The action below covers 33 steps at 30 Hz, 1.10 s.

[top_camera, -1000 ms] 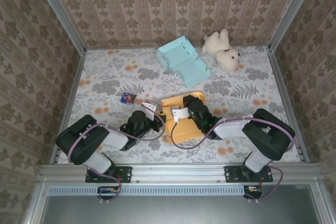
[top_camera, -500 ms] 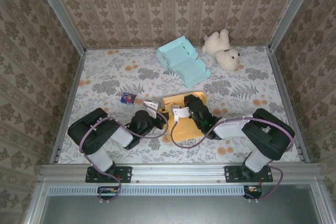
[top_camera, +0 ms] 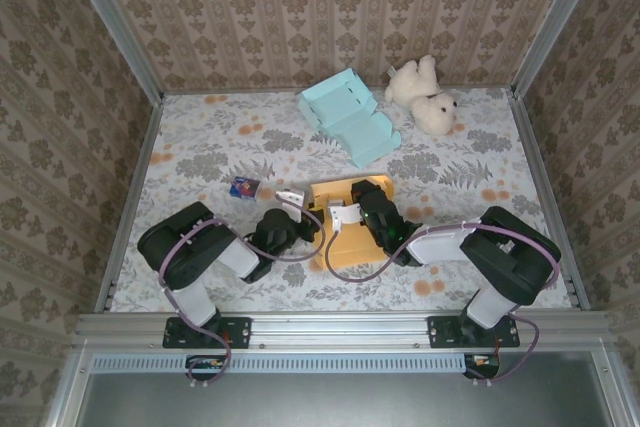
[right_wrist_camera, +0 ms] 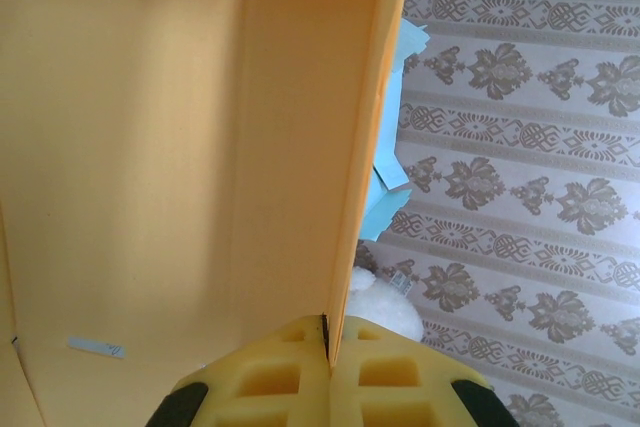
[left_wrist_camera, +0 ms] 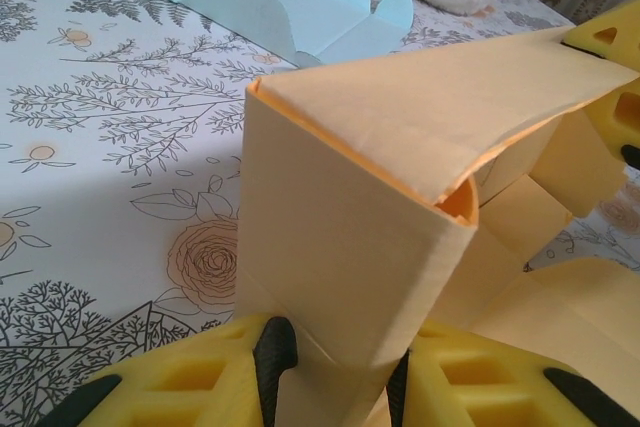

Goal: Fold the paper box

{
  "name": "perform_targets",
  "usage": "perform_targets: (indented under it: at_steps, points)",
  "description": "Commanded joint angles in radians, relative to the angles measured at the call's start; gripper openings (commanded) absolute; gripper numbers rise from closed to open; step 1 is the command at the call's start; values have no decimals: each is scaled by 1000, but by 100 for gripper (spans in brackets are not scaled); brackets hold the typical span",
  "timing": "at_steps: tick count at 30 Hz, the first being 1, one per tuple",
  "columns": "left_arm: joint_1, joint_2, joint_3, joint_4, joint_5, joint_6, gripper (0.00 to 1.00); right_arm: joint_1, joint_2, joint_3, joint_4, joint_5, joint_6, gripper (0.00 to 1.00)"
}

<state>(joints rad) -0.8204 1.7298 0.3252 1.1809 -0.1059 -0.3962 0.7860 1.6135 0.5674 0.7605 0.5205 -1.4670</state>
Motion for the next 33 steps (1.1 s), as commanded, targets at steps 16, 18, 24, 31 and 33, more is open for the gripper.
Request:
perform_targets:
  at_steps: [16, 18, 24, 31, 33]
  points:
    - [-45, 96, 98, 34, -227, -4, 30, 31, 39, -3, -104, -64, 4, 0]
    - [-46, 110, 109, 33, -236, -11, 30, 33, 44, -3, -105, -66, 9, 0]
    - [-54, 139, 137, 15, -316, -38, 27, 36, 59, -3, -100, -64, 9, 0]
    - [-63, 130, 178, -122, -458, -75, 16, 35, 54, -1, -102, -66, 19, 0]
    - [-65, 120, 192, -173, -497, -84, 9, 36, 54, 0, -104, -66, 23, 0]
